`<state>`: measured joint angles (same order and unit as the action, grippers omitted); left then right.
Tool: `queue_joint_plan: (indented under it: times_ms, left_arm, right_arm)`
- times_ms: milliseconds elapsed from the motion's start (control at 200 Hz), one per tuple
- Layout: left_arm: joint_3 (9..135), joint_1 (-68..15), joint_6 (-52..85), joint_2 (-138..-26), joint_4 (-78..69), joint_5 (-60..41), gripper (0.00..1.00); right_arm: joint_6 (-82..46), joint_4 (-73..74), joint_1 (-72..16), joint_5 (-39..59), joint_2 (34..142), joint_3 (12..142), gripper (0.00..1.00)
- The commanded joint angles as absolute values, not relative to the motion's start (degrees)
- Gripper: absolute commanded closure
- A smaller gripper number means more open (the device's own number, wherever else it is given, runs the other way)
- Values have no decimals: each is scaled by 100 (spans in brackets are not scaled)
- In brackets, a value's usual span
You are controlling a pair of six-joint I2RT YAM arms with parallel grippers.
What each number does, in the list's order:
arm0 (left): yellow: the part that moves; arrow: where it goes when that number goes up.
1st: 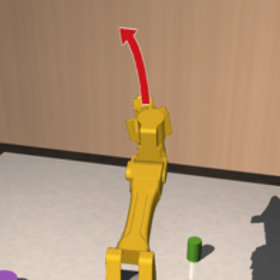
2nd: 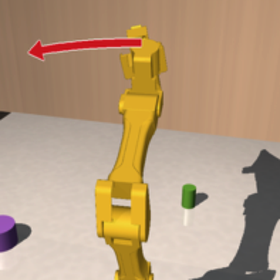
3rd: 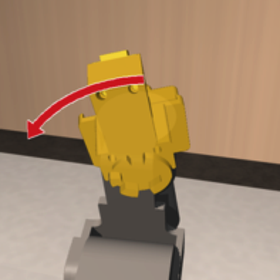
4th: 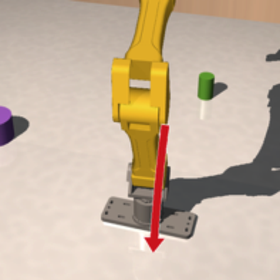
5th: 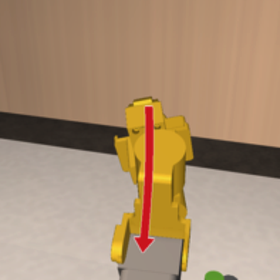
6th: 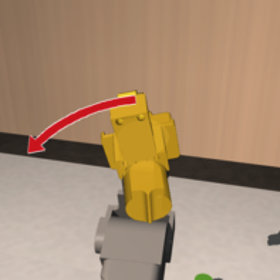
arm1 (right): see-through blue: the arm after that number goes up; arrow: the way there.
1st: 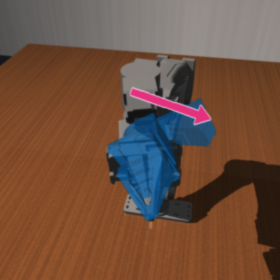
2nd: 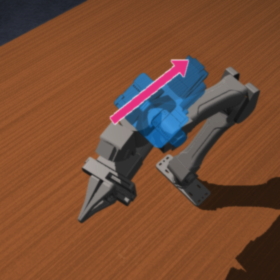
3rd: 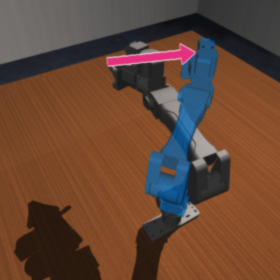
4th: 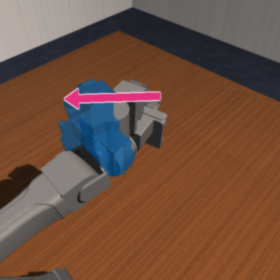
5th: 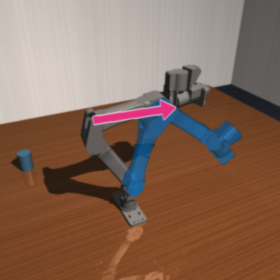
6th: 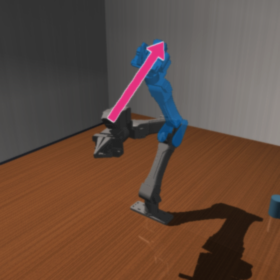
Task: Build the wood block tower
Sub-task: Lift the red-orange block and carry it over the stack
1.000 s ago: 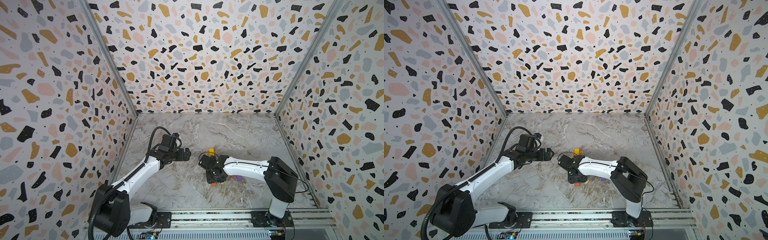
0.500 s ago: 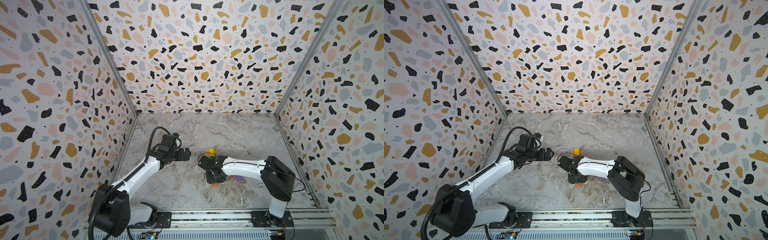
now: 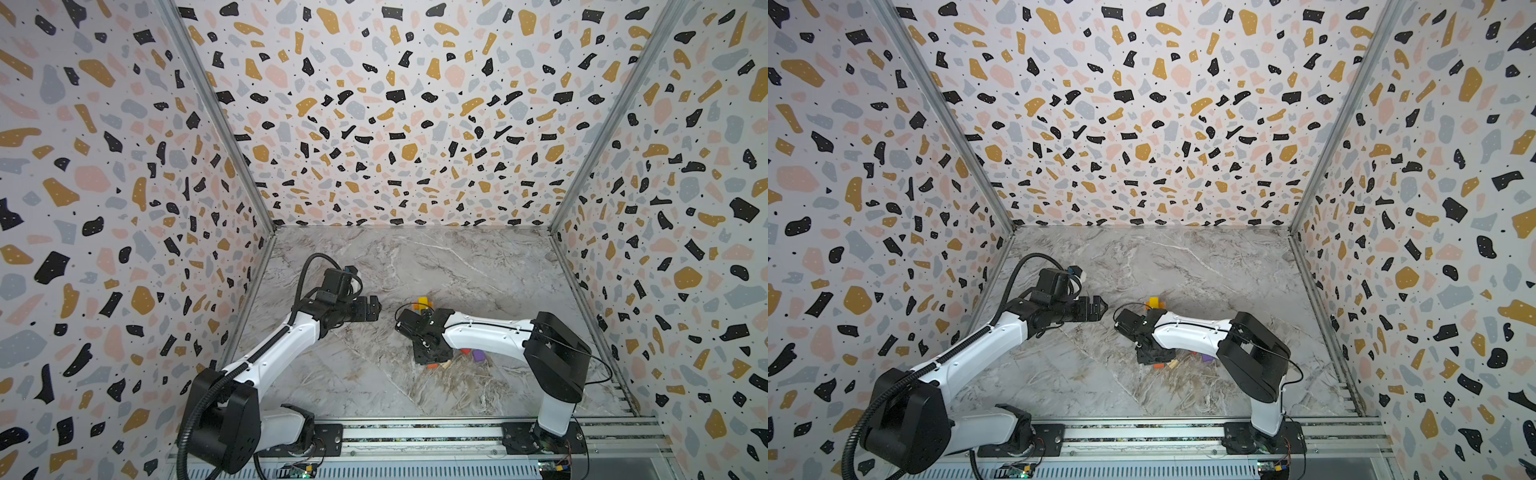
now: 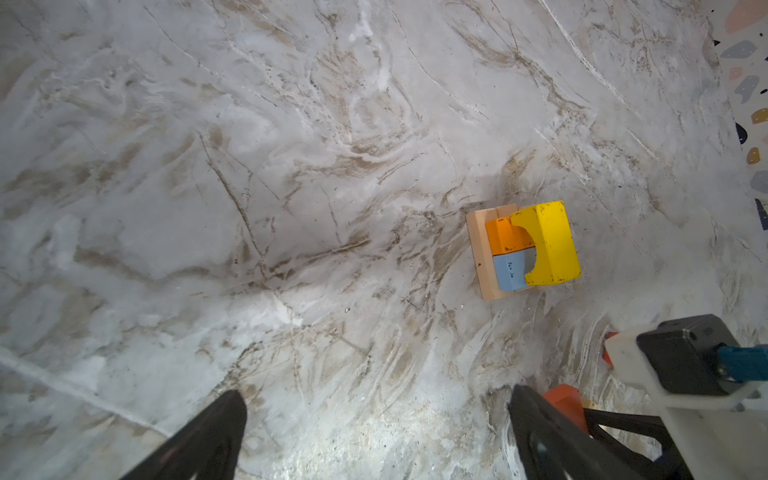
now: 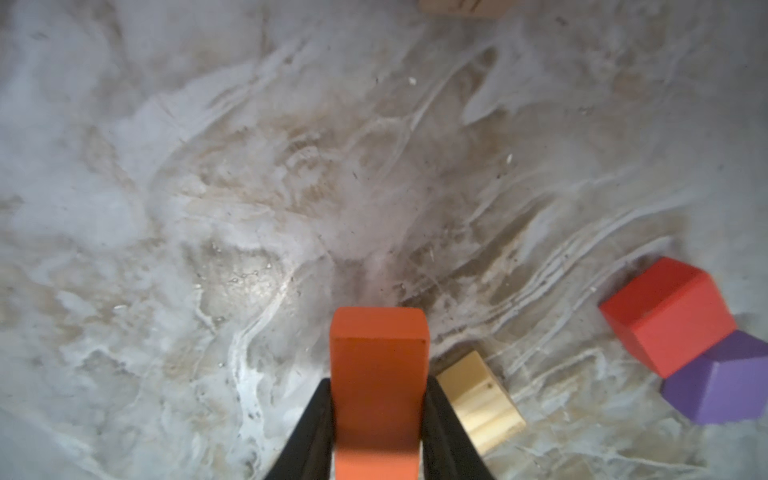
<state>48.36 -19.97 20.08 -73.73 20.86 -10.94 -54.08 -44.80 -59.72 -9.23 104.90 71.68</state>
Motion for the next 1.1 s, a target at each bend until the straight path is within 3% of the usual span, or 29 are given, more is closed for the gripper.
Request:
queue_joint_plan:
  times_ms: [0, 471, 1096]
  left_arm:
    - [4807, -1976, 1907, -7361, 1934, -1143, 0]
    - [4816, -1969, 1907, -7330, 1933, -1142, 0]
    - [4825, -1946, 1898, -7317, 1939, -1154, 0]
  right_arm:
    - [-5206, -5105, -5941, -1214, 10164, 7611, 71]
    - [-4288, -6163, -5373, -1484, 10323, 9234, 71]
    - [-3823, -6104, -4799, -1083, 11150, 10336, 70]
